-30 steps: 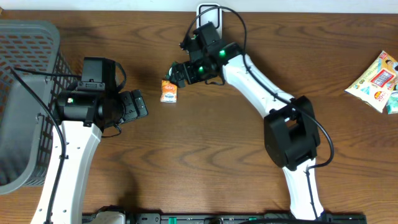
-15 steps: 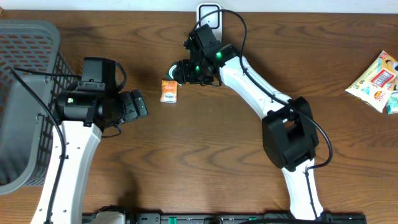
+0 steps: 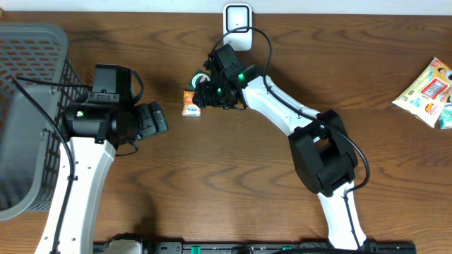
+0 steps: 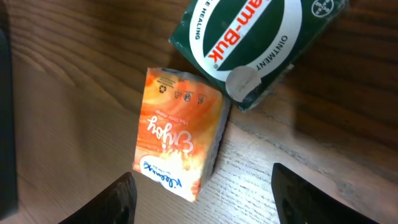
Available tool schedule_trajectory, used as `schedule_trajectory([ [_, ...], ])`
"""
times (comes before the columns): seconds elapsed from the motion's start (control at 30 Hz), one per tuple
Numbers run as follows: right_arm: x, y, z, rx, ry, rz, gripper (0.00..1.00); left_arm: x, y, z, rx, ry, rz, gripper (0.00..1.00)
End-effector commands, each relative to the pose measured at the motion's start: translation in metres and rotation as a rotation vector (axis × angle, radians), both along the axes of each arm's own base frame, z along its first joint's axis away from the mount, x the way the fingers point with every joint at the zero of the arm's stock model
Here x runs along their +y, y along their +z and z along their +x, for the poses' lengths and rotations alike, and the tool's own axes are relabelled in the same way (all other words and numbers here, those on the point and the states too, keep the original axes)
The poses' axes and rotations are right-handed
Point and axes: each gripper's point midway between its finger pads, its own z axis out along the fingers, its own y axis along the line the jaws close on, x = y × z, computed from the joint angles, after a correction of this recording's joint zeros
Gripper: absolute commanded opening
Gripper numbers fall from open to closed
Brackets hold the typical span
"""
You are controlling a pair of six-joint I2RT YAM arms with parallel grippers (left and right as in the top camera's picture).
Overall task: Scan the item barcode
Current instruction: 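Reach the right gripper to the orange tissue pack and grasp it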
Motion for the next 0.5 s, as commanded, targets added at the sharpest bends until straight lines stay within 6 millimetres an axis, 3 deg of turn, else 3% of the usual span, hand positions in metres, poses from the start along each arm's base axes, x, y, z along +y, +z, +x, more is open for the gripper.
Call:
schedule_trajectory([
  [0.0, 0.005, -0.011, -0.008, 0.016, 0.010, 0.000, 0.64, 0.002, 0.000, -0.001, 0.004, 0.005, 0.004, 0.98],
  [0.47, 0.007, -0.037, -0.013, 0.027, -0.036, 0.051, 0.51, 0.002, 0.000, -0.001, 0.004, 0.005, 0.004, 0.98],
])
